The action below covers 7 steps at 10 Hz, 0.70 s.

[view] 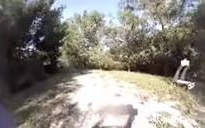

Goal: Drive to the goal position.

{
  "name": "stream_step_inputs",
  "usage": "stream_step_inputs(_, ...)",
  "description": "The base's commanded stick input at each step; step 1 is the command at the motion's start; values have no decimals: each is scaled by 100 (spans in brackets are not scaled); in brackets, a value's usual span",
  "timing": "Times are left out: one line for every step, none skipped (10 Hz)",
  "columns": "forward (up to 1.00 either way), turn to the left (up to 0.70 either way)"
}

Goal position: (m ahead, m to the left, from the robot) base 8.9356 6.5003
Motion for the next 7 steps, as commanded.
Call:
stream_step_inputs(70, 0)
stream_step_inputs(70, 0)
stream_step_inputs(70, 0)
stream_step_inputs(70, 0)
stream_step_inputs(70, 0)
stream_step_inputs(70, 0)
stream_step_inputs(70, 0)
